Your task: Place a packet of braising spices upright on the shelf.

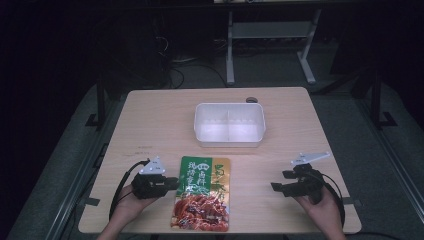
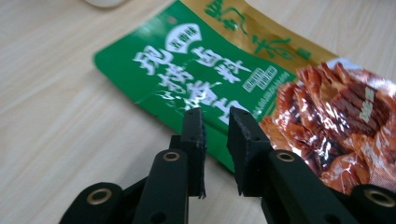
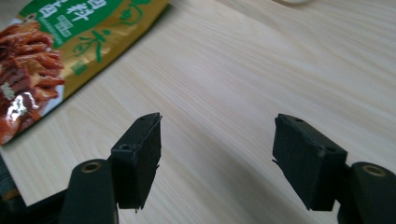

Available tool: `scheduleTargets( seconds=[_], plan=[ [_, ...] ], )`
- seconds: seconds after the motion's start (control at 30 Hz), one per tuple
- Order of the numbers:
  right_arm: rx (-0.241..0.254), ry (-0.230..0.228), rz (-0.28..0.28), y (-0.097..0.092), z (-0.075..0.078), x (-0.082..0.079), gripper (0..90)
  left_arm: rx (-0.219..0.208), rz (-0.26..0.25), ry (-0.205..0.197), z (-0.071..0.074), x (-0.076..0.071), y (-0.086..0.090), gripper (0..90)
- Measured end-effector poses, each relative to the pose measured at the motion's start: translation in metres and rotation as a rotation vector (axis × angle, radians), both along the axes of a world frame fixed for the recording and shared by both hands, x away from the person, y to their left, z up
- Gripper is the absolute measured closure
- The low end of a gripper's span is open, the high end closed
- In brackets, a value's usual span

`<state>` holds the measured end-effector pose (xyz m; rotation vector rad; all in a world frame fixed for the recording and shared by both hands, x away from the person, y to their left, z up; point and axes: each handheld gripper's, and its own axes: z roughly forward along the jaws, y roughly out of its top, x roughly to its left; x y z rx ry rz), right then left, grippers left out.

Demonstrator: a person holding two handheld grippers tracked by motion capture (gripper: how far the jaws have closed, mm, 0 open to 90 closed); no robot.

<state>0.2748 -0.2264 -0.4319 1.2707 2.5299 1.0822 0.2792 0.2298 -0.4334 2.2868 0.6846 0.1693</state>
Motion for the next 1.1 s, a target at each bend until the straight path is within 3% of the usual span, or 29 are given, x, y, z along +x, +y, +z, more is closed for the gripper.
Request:
scheduleTargets(
  seconds=[0.37,0.53,0.67,0.9,0.97,1.1],
  plan=[
    [-0.001,-0.002,0.131,0.057,0.020,0.031,26.9,0.012,-0.057,0.020,-0.006,-0.003,-0.010,89.8],
    [-0.024,0.015,0.183,0.080,0.025,0.045,25.6,0.050,-0.085,0.018,-0.009,-0.005,-0.016,90.0],
    [-0.028,0.035,0.206,0.091,0.027,0.055,25.3,0.048,-0.089,0.023,-0.011,-0.005,-0.017,90.0],
    [-0.077,0.041,0.261,0.122,0.034,0.072,26.0,0.079,-0.107,0.040,-0.015,-0.005,-0.020,88.9],
    [-0.092,0.071,0.276,0.133,0.031,0.080,28.7,0.102,-0.114,0.035,-0.016,-0.006,-0.022,88.6],
    [-0.119,0.122,0.277,0.145,0.022,0.092,30.0,0.108,-0.111,0.033,-0.017,-0.006,-0.022,88.1]
  ],
)
